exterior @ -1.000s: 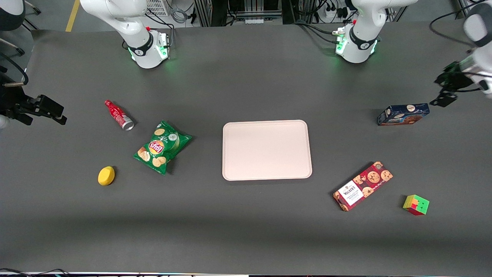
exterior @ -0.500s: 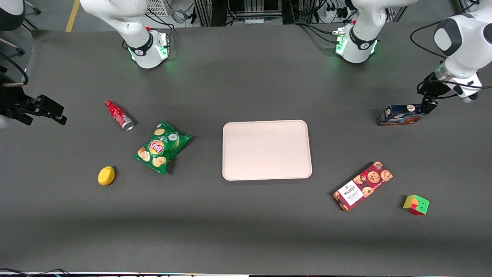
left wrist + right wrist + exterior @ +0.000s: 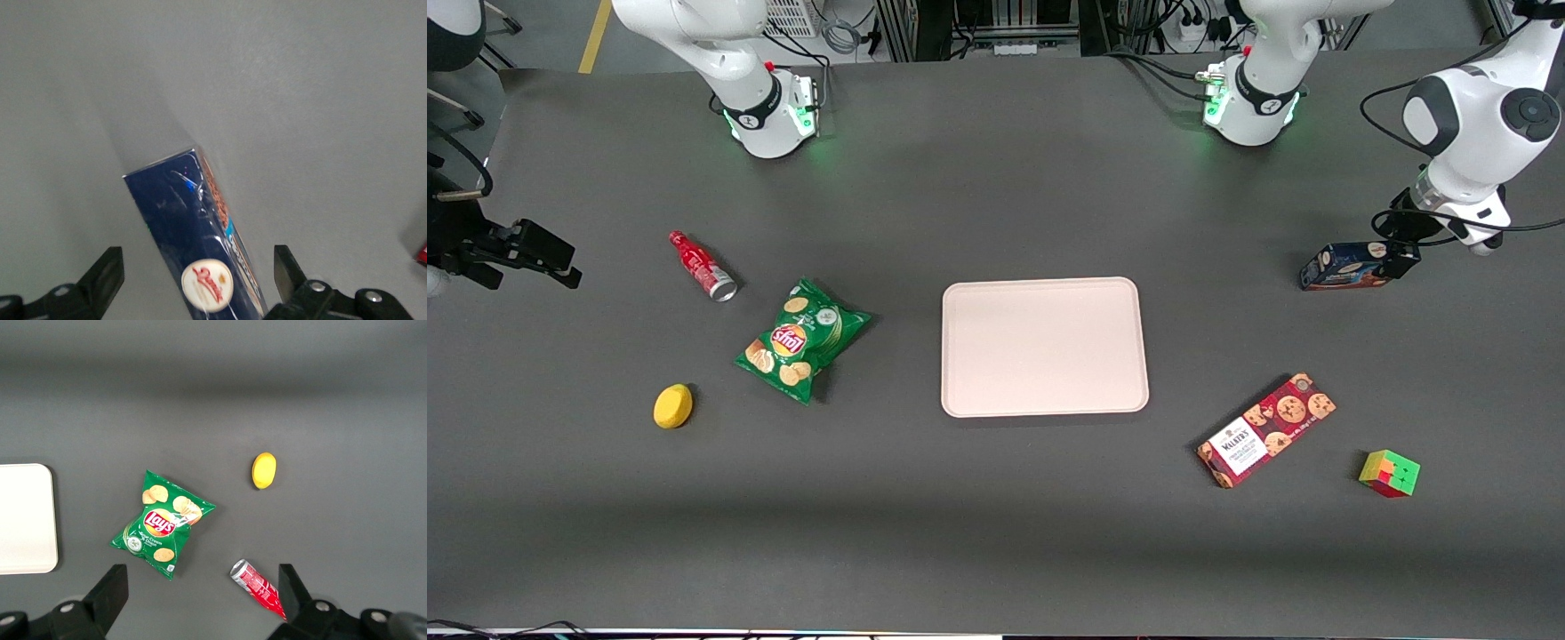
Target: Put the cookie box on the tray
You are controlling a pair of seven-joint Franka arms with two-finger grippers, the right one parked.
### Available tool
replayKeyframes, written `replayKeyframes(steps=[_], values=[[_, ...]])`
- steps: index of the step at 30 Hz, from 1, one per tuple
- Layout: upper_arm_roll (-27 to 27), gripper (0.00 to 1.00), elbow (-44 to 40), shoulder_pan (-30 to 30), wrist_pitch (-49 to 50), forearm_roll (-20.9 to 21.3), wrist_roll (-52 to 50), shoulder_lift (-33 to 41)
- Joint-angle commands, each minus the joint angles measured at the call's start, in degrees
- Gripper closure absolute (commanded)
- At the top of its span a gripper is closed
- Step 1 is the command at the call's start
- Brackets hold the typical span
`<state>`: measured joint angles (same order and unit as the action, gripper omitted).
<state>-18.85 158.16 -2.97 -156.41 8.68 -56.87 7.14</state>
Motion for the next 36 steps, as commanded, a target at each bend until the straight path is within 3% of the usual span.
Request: replayKeyframes(steps=[1,2,5,7,8,19,23,36], values=[[0.0,0.03,1.0,-0.2,-5.1,0.9,-1.6,-3.3],[0.0,0.13,1.0,-0.2,-5.4,0.8,-1.8,-3.5],[0.1,0.74,0.9,-0.2,-5.0,0.8,-3.8,-3.6],[0.1,0.96,0.9,-0.1,-4.7,0.8,-4.4,-3.6],[0.1,1.00,0.8,-0.1,-4.4,0.8,-4.8,-3.6],[1.5,1.00,-2.9,0.2,1.8,0.8,-5.8,-2.3],[5.4,1.00,-7.1,0.3,6.5,0.7,-6.1,-1.7],[18.8,1.00,-30.0,1.6,35.2,0.4,-3.5,-0.7]])
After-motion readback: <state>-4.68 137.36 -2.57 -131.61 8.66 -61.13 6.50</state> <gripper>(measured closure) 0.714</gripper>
